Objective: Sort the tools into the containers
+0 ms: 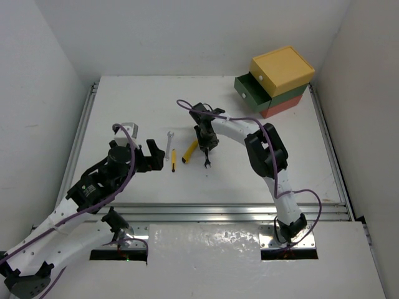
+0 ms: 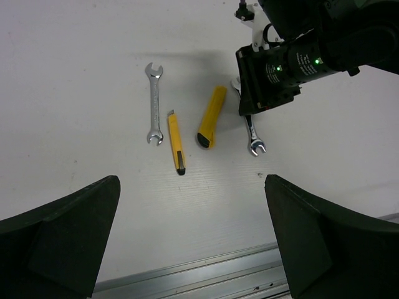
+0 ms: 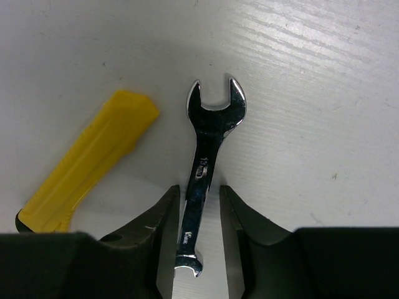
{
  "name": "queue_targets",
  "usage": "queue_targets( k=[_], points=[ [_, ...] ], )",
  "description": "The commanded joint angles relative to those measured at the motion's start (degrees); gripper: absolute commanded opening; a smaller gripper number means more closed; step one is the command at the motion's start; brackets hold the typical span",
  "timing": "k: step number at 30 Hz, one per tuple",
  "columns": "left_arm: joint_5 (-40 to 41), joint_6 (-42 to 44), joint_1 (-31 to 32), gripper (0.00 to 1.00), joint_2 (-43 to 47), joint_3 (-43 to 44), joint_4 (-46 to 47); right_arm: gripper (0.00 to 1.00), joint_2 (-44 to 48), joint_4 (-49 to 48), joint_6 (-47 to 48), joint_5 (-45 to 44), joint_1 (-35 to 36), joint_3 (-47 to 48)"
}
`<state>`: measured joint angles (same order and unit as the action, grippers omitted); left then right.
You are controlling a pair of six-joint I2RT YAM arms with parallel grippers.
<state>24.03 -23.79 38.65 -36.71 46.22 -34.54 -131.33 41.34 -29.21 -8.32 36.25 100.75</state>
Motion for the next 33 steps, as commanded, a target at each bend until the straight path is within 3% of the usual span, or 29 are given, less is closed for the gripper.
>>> queue_targets(
  k=[1,7,12,18,23,30,33],
  points=[
    [-1.00,1.03,-0.33,1.00,0.59,0.45,2.73,0.31,-4.99,5.06,-1.72,-1.69,0.49,-1.70],
    [-1.27,1.11,-0.25,1.00,1.02,0.37,2.99,0.19,-6.04,5.41,-0.85,0.06,0.40,-3.63],
    [-1.62,1.20,-0.25,1.00,0.85,0.36,2.99,0.00,-3.77,3.58,-0.15,0.93,0.40,-5.56],
    [-1.62,1.20,-0.25,1.00,0.59,0.28,2.99,0.00,14.82,-9.68,3.97,4.54,0.84,-17.59],
    [-1.53,1.20,-0.16,1.00,0.59,0.19,3.08,0.00,24.97,-13.57,8.73,0.15,0.84,-22.61],
    [-1.71,1.29,-0.24,1.00,0.15,0.19,2.99,0.00,32.36,-13.57,13.38,-6.36,0.23,-23.67],
    [-1.97,1.29,-0.24,1.00,-0.64,0.19,3.08,0.00,34.21,-14.01,18.39,-8.38,-3.27,-17.99]
  ],
)
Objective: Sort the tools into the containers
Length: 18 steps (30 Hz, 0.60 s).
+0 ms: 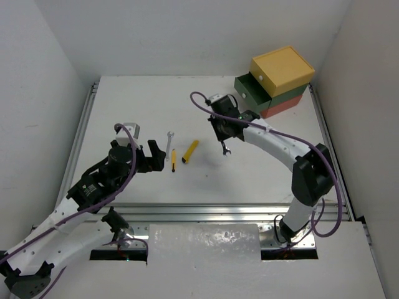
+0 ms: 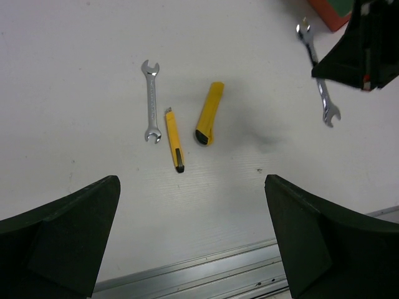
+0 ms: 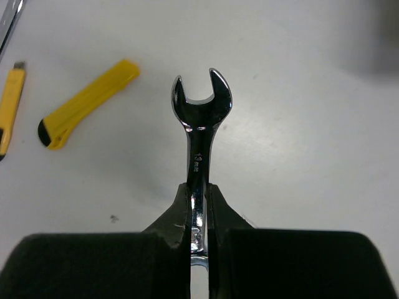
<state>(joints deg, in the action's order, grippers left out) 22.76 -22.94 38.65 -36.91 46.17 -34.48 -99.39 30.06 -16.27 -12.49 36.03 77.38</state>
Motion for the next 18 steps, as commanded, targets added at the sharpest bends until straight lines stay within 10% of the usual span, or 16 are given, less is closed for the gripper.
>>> queue_targets(
  k=[1,11,18],
  points=[
    [-0.70,0.44,-0.25,1.00,-0.54,0.23,3.01,0.00,1.93,-2.30,8.68,-4.12,-4.12,7.67],
    [-1.23,0.70,-0.16,1.00,-1.41,0.15,3.19,0.00,-18.62,7.21,27.94,-2.96,-16.60,47.57],
    [-2.55,1.14,-0.16,1.00,-2.56,-0.03,3.54,0.00,-22.15,-2.73,36.13,-5.96,-20.12,48.73]
  ],
)
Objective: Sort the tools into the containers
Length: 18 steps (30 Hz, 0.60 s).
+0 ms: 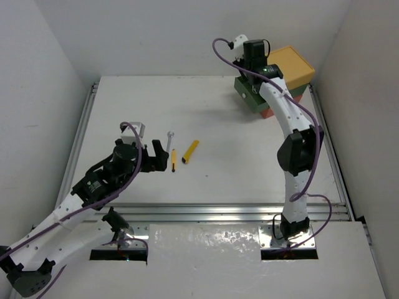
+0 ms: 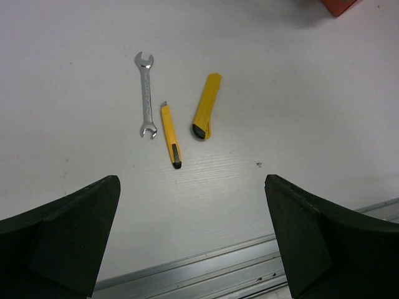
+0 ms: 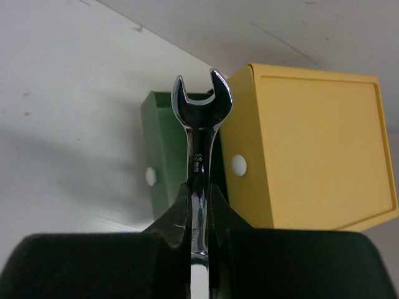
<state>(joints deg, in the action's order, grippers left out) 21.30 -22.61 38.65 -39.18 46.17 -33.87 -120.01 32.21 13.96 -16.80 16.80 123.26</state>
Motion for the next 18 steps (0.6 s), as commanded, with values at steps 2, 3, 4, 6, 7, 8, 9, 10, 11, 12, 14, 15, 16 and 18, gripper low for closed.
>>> queue_targets(
  k=[2,3,4,6,7,8,9,10,11,12,14,15,16,18],
  points=[
    [-1.35,0.99,-0.07,1.00,-0.72,-0.03,3.02,0.00,-3.82,-5.49,6.34,-1.14,-1.67,4.78],
    [-1.44,0.99,-0.16,1.00,-0.81,-0.03,3.02,0.00,-4.53,-5.75,6.35,-0.78,-1.85,5.14],
    [-1.44,0.99,-0.16,1.00,-0.99,0.06,3.02,0.00,-5.32,-6.45,6.61,-0.78,-1.94,5.41],
    [-1.44,0.99,-0.07,1.00,-1.16,-0.03,3.02,0.00,-7.17,-7.50,8.27,-1.39,-2.12,5.23],
    [-1.44,0.99,-0.16,1.00,-1.34,-0.03,3.02,0.04,-7.87,-8.20,8.63,-2.79,-2.12,5.41],
    [-1.35,0.99,-0.16,1.00,-1.43,-0.03,3.02,0.11,-9.18,-8.30,8.98,-3.24,-2.29,5.93],
    [-1.35,0.99,-0.16,1.00,-1.51,-0.03,3.02,0.36,-9.54,-8.04,8.90,-3.85,-2.30,6.02],
    [-1.35,0.99,-0.16,1.00,-1.78,-0.03,3.10,0.58,-9.72,-8.47,8.72,-4.73,-2.38,5.85],
    [-1.35,0.99,-0.16,1.00,-2.04,-0.03,3.11,0.63,-9.72,-8.91,8.55,-5.17,-2.30,5.41],
    [-1.44,0.99,-0.16,1.00,-2.30,0.06,3.19,0.63,-9.72,-8.65,8.54,-5.18,-2.30,5.41],
    [-1.17,0.99,-0.16,1.00,-3.62,0.23,3.02,0.63,-9.46,-7.68,7.58,-4.56,-2.30,6.29],
    [-0.91,0.99,-0.24,1.00,-4.23,0.41,3.02,0.66,-8.59,-6.99,7.14,-4.47,-2.30,6.46],
    [-0.47,0.73,-0.16,1.00,-5.63,1.11,2.50,0.68,-7.80,-6.63,6.62,-4.39,-2.21,6.46],
    [0.14,-0.67,-0.42,1.00,-8.61,2.16,1.62,0.68,-4.82,-3.66,3.99,-3.86,-1.68,7.34]
  ],
)
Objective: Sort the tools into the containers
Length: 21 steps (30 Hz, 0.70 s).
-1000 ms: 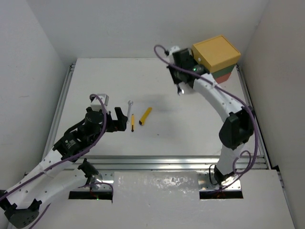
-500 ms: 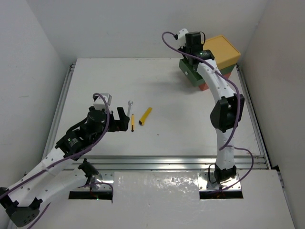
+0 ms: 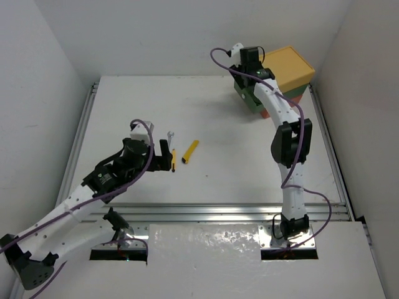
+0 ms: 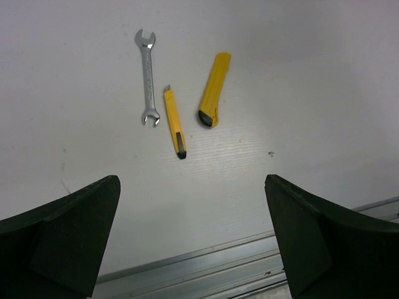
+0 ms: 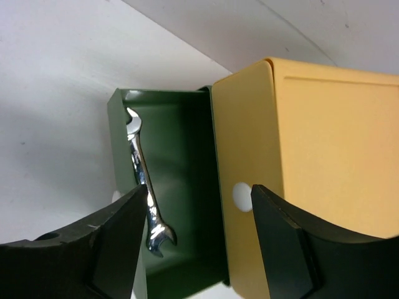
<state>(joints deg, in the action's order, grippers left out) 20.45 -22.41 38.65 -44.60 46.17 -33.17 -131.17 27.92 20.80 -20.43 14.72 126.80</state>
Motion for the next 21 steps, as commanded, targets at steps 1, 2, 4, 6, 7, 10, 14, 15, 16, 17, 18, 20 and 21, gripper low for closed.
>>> queue_targets(
  k=[1,2,4,6,7,10,14,15,16,17,18,20,21],
  points=[
    [1.35,-1.57,-0.68,1.00,-4.43,3.99,0.39,0.68,7.76,2.12,-4.61,0.03,1.18,4.15],
    [1.87,-2.80,-1.29,1.00,-6.01,5.23,-0.22,0.70,9.52,4.05,-9.32,2.30,1.54,3.81],
    [1.79,-4.48,-2.17,1.00,-11.52,8.91,-0.15,0.71,17.15,8.28,-18.71,5.64,2.41,-2.30],
    [1.62,-4.57,-4.27,1.00,-20.23,14.10,-1.37,0.72,26.99,9.69,-25.95,14.15,2.51,-9.87],
    [-1.69,-3.96,-6.46,1.00,-23.22,16.03,-1.90,0.72,30.33,9.17,-30.77,17.58,2.85,-19.22],
    [-10.42,-1.41,-17.53,1.00,-33.95,20.88,-1.11,0.73,41.94,4.87,-33.54,22.88,7.85,-37.03],
    [-12.79,1.05,-21.25,0.91,-51.24,29.75,-5.23,0.71,50.56,1.27,-35.64,22.71,14.89,-51.02],
    [-15.06,1.23,-21.51,0.90,-53.38,31.85,-5.07,0.70,52.32,-0.05,-36.52,23.32,15.94,-56.87],
    [-15.78,1.15,-22.30,0.87,-55.31,33.01,-4.80,0.70,55.73,-1.45,-38.62,23.93,16.21,-59.80],
    [-15.88,1.41,-22.39,0.82,-57.25,33.97,-4.71,0.70,57.16,-4.08,-39.42,24.72,16.48,-62.27],
    [-15.35,1.84,-22.39,0.81,-61.01,36.77,-5.24,0.69,58.39,-5.23,-40.13,26.73,16.74,-66.29],
    [-14.21,1.85,-22.48,0.76,-64.81,40.03,-7.51,0.68,60.42,-6.47,-41.36,28.42,17.18,-68.79],
    [-14.47,2.11,-22.48,0.75,-67.87,42.66,-8.22,0.68,60.68,-6.30,-41.45,28.77,17.62,-69.58]
  ],
)
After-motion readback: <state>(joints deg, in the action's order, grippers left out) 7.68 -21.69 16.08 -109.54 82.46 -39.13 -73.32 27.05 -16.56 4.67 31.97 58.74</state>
